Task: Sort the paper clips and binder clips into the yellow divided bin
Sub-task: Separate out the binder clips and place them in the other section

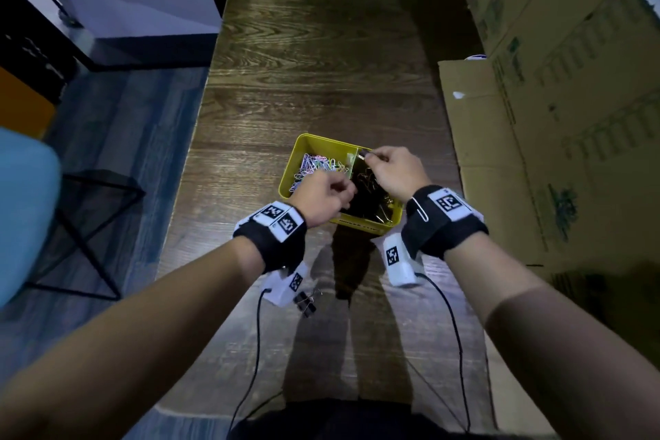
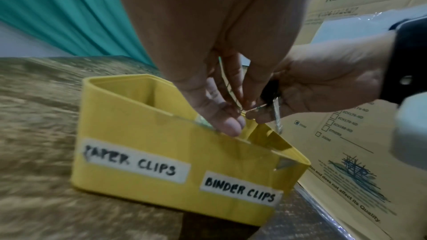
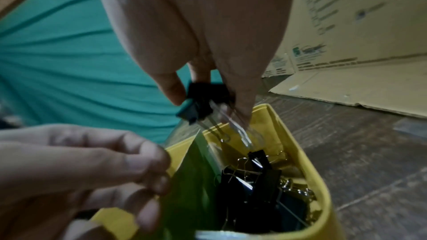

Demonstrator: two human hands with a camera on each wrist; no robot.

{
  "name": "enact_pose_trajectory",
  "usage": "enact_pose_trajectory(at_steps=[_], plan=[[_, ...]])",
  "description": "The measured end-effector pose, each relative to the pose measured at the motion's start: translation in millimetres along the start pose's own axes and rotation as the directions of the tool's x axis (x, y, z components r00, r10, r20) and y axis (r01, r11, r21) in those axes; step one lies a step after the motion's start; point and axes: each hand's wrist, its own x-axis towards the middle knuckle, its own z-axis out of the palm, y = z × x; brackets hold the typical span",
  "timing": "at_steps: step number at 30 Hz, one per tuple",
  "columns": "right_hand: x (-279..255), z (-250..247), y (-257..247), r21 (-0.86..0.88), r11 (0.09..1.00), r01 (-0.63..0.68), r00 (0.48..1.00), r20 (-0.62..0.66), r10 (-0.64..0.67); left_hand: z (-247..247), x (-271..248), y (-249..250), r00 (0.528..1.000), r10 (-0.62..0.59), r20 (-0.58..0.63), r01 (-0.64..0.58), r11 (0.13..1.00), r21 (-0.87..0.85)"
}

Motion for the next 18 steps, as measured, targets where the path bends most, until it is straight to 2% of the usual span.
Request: enact_pose_trajectory(at_steps=[4, 7, 9, 10, 12, 14, 15, 17, 18], plan=[[6.5, 17.0, -9.1, -0.279, 0.946, 0.164, 0.984, 0.111, -0.138, -9.9, -26.6, -33.3, 0.999, 0.032, -0.028, -0.032, 0.999, -0.032], [-3.5, 26.9, -17.5, -0.318, 0.901, 0.294, 0.955, 0.131, -0.265, -10.8, -59.8, -59.2, 1.0, 0.014, -0.009, -0.015, 0.994, -0.104], [-18.2, 37.0, -24.6, -0.214, 0.894, 0.393, 0.905, 0.26, -0.336, -11.4, -89.0, -85.5, 0.999, -0.022, 0.025, 0.025, 0.99, -0.142], [-25.5, 45.2, -25.1, -0.172, 0.89, 0.423, 0.866, 0.365, -0.341, -12.4, -104.7, -98.4, 0.997, -0.06, 0.054, 0.069, 0.981, -0.184], [-39.1, 67.3, -23.0, -0.205, 0.85, 0.486, 0.766, 0.569, -0.3, -17.2, -136.4, -122.6, 0.979, -0.179, 0.1, 0.197, 0.957, -0.212], [-52.7, 95.5, -11.0, -0.307, 0.758, 0.576, 0.681, 0.692, -0.238, -20.2, -169.7, -147.8, 0.936, -0.285, 0.206, 0.3, 0.953, -0.045], [-61.1, 110.3, -2.4, -0.361, 0.712, 0.602, 0.648, 0.742, -0.172, -19.7, -187.8, -160.3, 0.898, -0.338, 0.282, 0.316, 0.941, 0.124], [-78.9, 137.0, 16.8, -0.459, 0.619, 0.638, 0.602, 0.798, -0.028, -15.8, -224.6, -190.1, 0.781, -0.459, 0.423, 0.294, 0.868, 0.401], [-88.0, 147.6, 24.6, -0.484, 0.582, 0.654, 0.59, 0.807, 0.007, -11.8, -237.5, -197.5, 0.737, -0.52, 0.432, 0.349, 0.84, 0.416]])
